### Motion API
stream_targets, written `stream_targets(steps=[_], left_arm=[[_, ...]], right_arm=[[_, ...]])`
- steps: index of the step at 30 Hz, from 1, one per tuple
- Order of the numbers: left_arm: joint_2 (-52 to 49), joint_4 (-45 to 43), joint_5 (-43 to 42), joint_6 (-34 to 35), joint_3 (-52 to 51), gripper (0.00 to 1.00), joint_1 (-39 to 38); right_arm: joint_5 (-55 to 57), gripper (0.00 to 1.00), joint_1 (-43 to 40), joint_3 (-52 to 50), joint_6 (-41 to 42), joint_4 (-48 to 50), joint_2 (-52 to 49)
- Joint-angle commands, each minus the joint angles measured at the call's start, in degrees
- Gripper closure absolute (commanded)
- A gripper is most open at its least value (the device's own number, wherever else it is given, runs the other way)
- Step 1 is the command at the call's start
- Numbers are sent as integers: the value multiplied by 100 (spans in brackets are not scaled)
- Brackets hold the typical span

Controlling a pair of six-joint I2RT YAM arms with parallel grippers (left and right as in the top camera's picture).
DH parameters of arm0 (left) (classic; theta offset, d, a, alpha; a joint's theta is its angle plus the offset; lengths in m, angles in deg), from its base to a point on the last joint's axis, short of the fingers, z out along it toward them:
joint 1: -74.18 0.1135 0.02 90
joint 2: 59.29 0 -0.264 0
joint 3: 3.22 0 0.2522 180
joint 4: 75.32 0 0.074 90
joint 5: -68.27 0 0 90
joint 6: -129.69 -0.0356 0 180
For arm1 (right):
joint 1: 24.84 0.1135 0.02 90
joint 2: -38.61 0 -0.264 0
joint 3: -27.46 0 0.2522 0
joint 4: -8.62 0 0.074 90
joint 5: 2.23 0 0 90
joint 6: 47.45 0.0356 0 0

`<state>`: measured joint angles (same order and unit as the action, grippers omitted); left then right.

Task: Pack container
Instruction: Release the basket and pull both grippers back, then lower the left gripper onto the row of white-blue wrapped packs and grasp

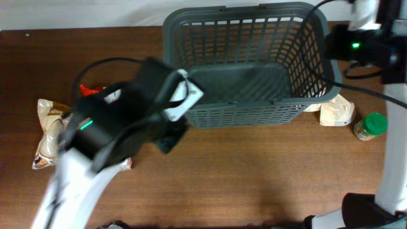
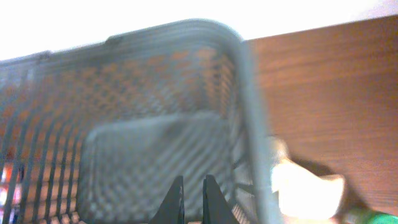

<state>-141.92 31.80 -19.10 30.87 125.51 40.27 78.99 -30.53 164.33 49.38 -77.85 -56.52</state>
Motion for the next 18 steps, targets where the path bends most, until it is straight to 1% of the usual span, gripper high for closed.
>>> stream_targets(steps=[1, 3, 7, 10, 14, 18], left_arm=[[474, 31, 337, 61, 114, 73, 337], [625, 79, 343, 61, 111, 67, 581], [745, 142, 348, 57, 111, 62, 1143], [719, 133, 341, 59, 111, 62, 1552], [656, 136, 315, 177, 111, 62, 1875], [592, 162, 299, 192, 109, 62, 1952]], right_arm=[[192, 96, -573, 85, 411, -35, 0], [170, 96, -883, 85, 625, -94, -149], [13, 96, -1231, 79, 765, -210, -544], [-90, 96, -1274, 79, 763, -304, -874], [-273, 96, -1231, 76, 763, -407, -1355], [-1043, 96, -1226, 76, 761, -446, -1694]])
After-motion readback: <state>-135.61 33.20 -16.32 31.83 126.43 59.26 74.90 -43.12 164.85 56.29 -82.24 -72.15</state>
